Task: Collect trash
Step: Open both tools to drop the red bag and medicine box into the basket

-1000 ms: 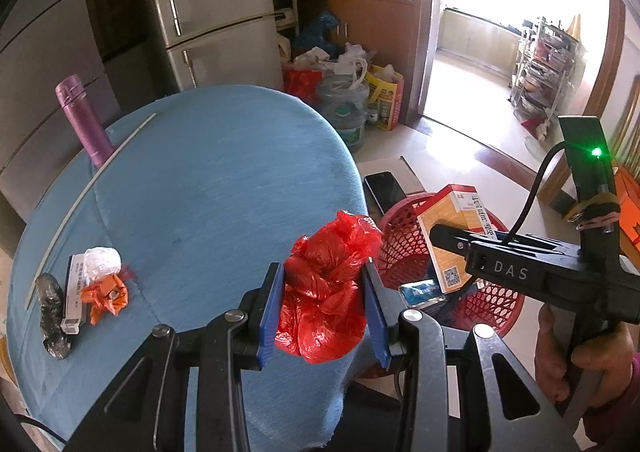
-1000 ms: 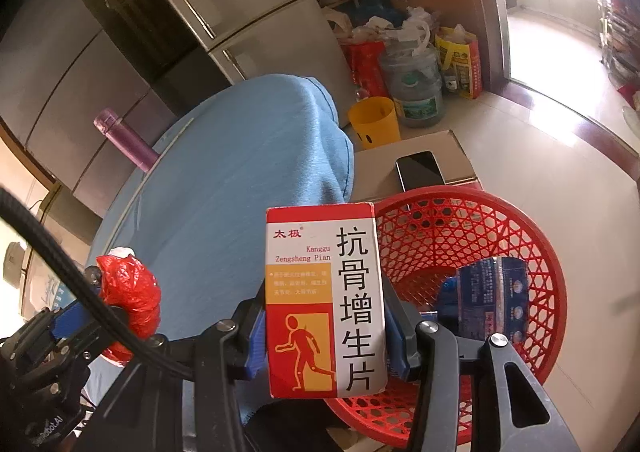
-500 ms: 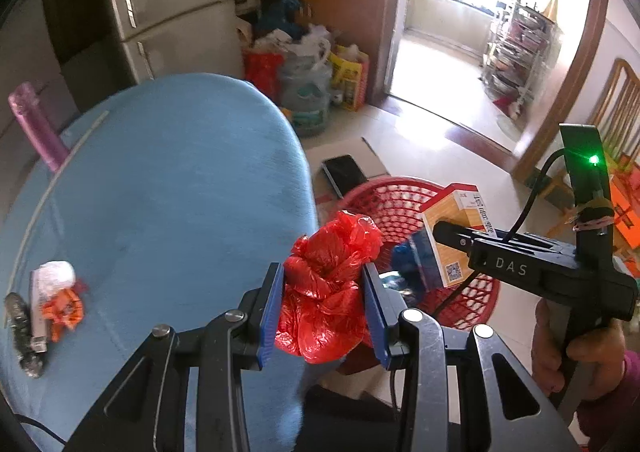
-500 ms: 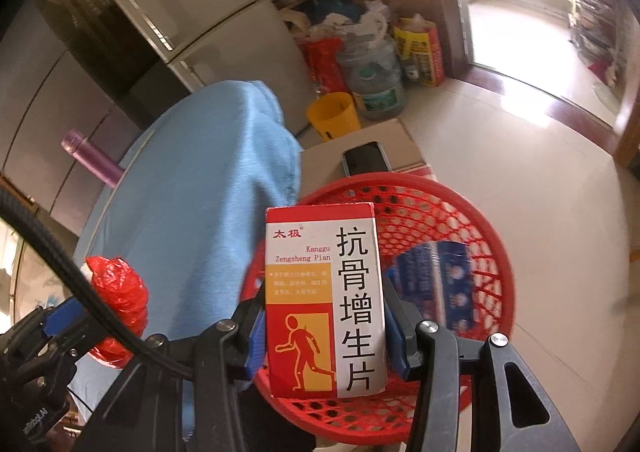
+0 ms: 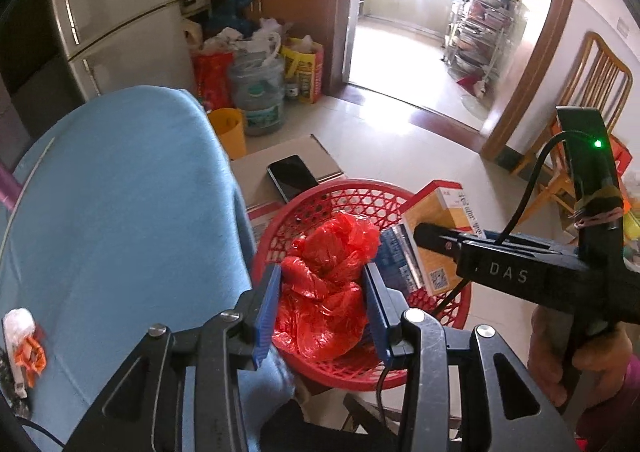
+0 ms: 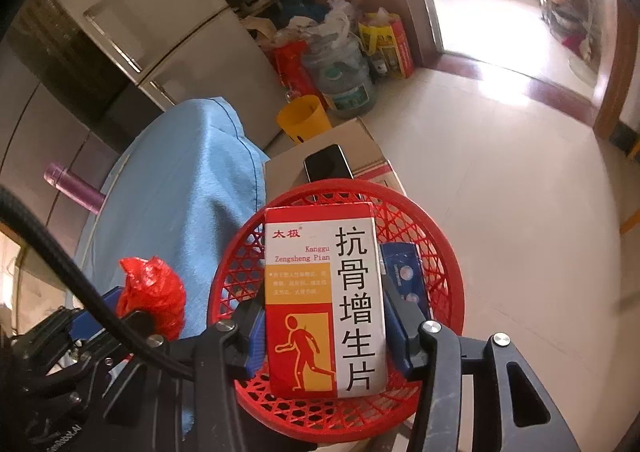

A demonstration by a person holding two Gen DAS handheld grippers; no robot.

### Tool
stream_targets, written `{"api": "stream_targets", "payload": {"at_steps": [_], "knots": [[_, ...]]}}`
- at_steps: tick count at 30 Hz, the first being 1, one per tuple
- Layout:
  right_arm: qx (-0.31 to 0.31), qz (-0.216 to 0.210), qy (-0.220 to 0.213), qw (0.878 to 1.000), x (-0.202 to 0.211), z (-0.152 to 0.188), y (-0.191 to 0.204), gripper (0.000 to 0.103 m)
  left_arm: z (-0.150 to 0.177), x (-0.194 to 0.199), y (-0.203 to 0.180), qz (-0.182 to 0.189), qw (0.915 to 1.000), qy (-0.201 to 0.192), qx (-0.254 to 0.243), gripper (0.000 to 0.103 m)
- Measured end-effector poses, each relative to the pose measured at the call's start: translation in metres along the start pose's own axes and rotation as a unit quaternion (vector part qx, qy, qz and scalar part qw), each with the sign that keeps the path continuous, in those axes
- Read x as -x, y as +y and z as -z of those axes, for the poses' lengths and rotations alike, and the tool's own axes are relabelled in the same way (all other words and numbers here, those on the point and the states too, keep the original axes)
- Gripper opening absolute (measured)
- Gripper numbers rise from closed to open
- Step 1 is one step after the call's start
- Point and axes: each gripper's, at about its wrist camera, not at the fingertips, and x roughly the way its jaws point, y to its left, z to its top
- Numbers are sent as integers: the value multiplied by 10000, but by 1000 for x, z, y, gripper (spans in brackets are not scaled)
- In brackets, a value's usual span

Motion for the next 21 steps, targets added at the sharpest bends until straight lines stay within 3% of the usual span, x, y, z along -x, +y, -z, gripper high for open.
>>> {"api": "stream_targets", "payload": {"at_steps": [4, 7, 11, 21], "knots": [[-215, -133, 108, 9996, -3, -2, -10, 57, -2, 0, 4, 72, 9999, -75, 31, 62], [-332, -166, 76, 9993, -3, -2, -12, 63, 0, 4, 9, 7, 9999, -124, 68, 62], [-238, -143, 7, 9996, -2, -1, -7, 63, 8, 16, 20, -120, 9995, -214, 196, 62], [95, -249, 123, 9996, -10, 8, 32, 63, 63, 57, 60, -770, 9939, -239, 752, 64]]}}
